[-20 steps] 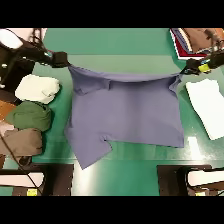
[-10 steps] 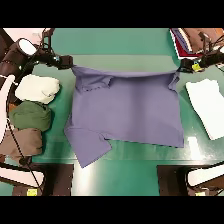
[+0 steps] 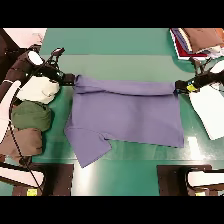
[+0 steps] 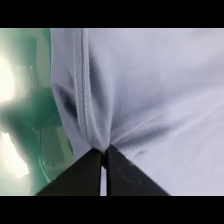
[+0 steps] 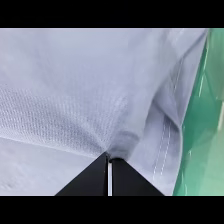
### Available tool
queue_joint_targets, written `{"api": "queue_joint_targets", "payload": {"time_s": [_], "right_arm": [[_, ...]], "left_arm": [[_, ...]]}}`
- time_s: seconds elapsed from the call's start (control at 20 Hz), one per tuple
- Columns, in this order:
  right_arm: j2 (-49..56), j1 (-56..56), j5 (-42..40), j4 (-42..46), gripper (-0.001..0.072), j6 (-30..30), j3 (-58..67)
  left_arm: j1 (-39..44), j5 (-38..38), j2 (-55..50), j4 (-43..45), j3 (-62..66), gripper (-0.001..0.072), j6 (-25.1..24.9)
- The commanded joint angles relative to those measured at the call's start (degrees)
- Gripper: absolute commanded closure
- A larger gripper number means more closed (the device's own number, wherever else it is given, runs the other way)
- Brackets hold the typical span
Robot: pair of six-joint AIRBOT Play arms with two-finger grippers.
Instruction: Fold the shirts.
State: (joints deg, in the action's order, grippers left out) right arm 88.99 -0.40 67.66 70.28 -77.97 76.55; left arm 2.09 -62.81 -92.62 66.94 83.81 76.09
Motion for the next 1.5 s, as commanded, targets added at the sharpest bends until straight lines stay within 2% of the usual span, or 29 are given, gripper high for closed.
{"api": "queue_joint_targets", "payload": {"time_s": [0.0, 0.2, 0.25, 0.3, 0.55, 0.7, 0.85, 1.05, 1.2, 1.45], "right_arm": [[-1.88, 0.07, -2.54, -0.15, 0.0695, 0.0, -4.11], [-1.88, 0.07, -1.51, -0.31, 0.0689, -0.57, -4.04], [-1.95, 0.07, -0.44, -0.33, 0.0562, -1.09, -4.04], [-2.34, -0.13, 1.27, -0.31, 0.0401, -1.09, -4.07], [-8.79, -3.63, 12.55, -0.28, 0.0397, 0.66, -4.2], [-13.22, -5.29, 19.58, -0.31, 0.0398, 2.71, -4.2], [-16.0, -6.08, 22.67, -0.39, 0.0398, 3.52, -4.26], [-18.1, -6.05, 23.85, -1.73, 0.0398, 3.58, -5.09], [-20.28, -6.08, 21.94, -3.96, 0.0398, 4.13, -10.29], [-22.77, -6.03, 18.32, -4.81, 0.0398, 4.15, -18.84]], "left_arm": [[0.0, -0.04, 0.02, 0.2, -1.31, 0.0683, -0.02], [0.0, -1.6, 0.02, 0.26, -1.31, 0.0678, 1.66], [0.0, -2.56, 0.04, 0.35, -1.22, 0.0418, 1.68], [-0.22, -4.11, 0.2, 0.39, -0.94, 0.0127, 1.79], [-5.42, -13.22, 5.99, 0.39, -1.77, 0.0116, 1.75], [-8.28, -13.81, 13.86, 0.37, -12.46, 0.0115, 1.49], [-8.79, -11.28, 22.64, 0.07, -27.19, 0.0116, 1.51], [-8.79, -10.34, 32.61, -3.17, -42.84, 0.0115, 2.12], [-8.79, -8.26, 39.19, -3.67, -51.3, 0.0115, 4.55], [-8.79, -7.61, 41.24, -6.34, -57.75, 0.0116, 4.44]]}}
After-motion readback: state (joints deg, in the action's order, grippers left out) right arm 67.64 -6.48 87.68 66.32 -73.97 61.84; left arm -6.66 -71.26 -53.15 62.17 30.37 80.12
